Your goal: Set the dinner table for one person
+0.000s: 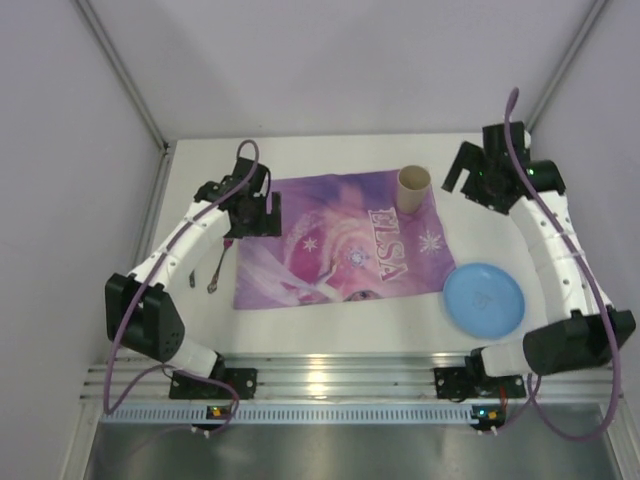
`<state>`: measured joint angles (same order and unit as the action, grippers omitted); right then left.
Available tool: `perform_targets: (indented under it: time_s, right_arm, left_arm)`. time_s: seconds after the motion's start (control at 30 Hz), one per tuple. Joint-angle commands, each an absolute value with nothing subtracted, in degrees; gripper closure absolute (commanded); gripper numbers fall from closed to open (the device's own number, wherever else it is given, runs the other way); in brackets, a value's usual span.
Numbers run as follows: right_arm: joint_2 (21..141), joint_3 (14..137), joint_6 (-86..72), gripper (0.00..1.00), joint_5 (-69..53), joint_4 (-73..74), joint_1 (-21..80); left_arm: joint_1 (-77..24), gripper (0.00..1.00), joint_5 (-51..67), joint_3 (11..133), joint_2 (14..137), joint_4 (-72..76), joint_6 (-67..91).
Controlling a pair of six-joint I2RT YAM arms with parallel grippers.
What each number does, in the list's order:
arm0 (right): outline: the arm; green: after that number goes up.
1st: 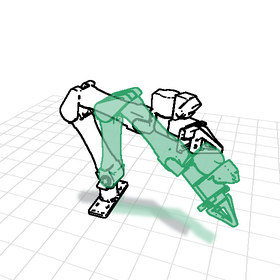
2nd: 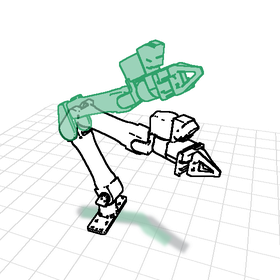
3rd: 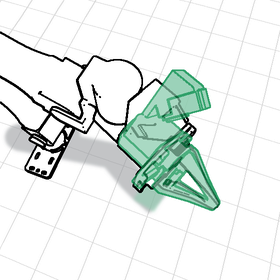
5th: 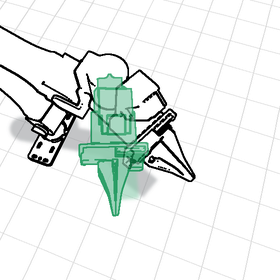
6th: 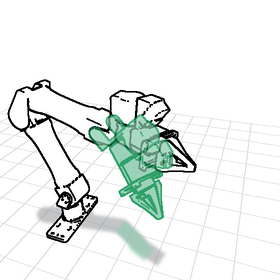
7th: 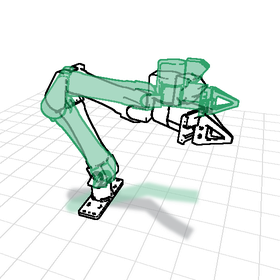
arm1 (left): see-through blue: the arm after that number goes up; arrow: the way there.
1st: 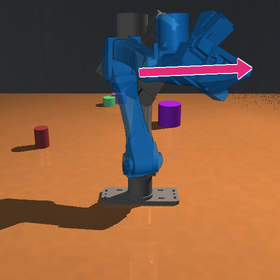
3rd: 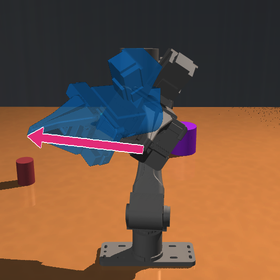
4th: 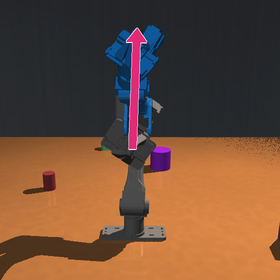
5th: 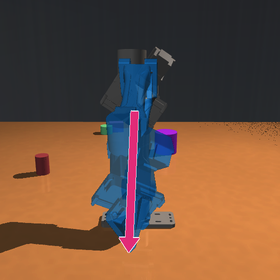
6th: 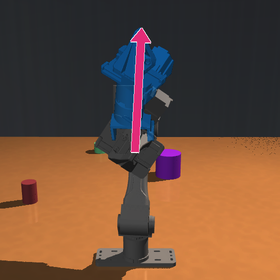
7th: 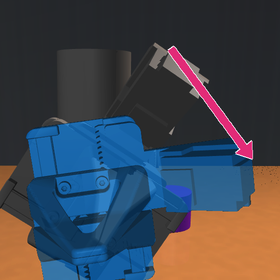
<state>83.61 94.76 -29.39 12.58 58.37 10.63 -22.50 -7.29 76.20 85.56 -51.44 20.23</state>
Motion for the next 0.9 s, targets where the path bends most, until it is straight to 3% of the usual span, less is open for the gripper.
perform_targets:
  time_s: [0.0, 0.13, 0.27, 0.57, 0.87]
  right_arm:
    - [74.6, 79.7, -27.7, 0.0, 7.3, 59.0, 4.9]
    - [66.1, 68.6, -25.6, 0.0, 2.2, 62.4, -2.3]
    - [59.3, 62.8, -25.1, 0.0, 0.3, 64.8, -2.7]
    - [56.2, 66.5, -24.8, 0.01, -2.2, 72.2, -2.6]
    - [55.3, 64.7, -24.3, 0.01, -2.6, 73.2, -1.8]
  left_arm:
    - [-14.9, 0.11, -14.9, 77.3, 88.6, -53.2, 20.1]
    - [-8.2, 0.11, -11.9, 74.0, 89.8, -48.7, 17.9]
    - [-5.7, 0.11, -16.5, 72.2, 96.2, -46.7, 15.5]
    - [-4.1, 0.18, -19.3, 70.0, 107.8, -40.6, 15.3]
    - [-1.0, 0.25, -17.4, 68.6, 105.9, -39.0, 15.7]
